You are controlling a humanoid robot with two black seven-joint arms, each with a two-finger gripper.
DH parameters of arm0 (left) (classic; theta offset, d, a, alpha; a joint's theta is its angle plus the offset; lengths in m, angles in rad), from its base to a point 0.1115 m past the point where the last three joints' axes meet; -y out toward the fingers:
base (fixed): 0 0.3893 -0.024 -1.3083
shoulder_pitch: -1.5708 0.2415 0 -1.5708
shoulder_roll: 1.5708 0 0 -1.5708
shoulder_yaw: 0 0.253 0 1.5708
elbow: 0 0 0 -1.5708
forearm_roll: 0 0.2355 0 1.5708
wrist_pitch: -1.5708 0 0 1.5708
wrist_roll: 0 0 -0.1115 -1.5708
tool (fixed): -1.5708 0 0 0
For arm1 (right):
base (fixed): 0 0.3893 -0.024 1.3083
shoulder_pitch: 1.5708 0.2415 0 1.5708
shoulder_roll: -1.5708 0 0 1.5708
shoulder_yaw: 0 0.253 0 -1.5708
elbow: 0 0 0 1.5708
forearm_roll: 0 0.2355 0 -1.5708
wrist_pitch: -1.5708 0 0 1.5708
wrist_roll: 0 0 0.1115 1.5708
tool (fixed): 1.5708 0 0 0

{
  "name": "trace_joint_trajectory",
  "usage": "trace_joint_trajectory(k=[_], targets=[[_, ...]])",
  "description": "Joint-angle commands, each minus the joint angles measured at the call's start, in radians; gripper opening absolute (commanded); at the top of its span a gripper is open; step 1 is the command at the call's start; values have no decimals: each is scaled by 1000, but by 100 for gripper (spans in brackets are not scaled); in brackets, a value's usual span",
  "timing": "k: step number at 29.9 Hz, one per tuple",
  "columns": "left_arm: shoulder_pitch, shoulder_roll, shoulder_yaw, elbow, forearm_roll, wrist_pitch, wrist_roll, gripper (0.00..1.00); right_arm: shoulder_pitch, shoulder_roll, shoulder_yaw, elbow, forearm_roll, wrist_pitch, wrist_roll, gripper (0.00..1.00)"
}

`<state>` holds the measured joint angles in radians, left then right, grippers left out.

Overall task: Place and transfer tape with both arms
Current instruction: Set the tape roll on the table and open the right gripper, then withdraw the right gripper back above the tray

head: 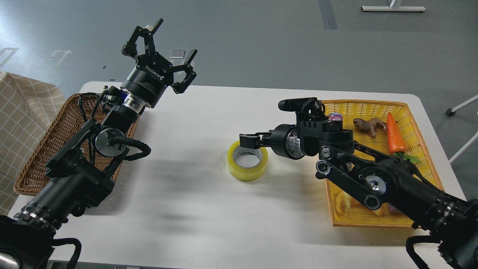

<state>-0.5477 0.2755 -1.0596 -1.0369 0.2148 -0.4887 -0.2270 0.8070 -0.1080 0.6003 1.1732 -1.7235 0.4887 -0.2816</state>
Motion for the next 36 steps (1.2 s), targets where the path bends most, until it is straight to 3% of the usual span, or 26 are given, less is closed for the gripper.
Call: trace_joint_trajectory(k=[1, 11, 24, 32, 36], targets=[[0, 2, 0, 0, 0, 0, 0, 98, -9, -97, 38, 109, 30, 0, -1, 100], [0, 5, 1, 0, 0, 0, 0, 98, -95, -260, 249, 284, 163, 0, 1, 100], [0, 10, 3, 0, 0, 0, 0, 98, -238, -289, 598, 309, 478, 0, 19, 100], [2, 10, 4, 0, 0, 0, 0, 98, -304, -288, 732, 289, 642, 0, 130, 100], [2, 10, 6, 0, 0, 0, 0, 98, -330, -256, 817, 266, 709, 0, 163, 100]])
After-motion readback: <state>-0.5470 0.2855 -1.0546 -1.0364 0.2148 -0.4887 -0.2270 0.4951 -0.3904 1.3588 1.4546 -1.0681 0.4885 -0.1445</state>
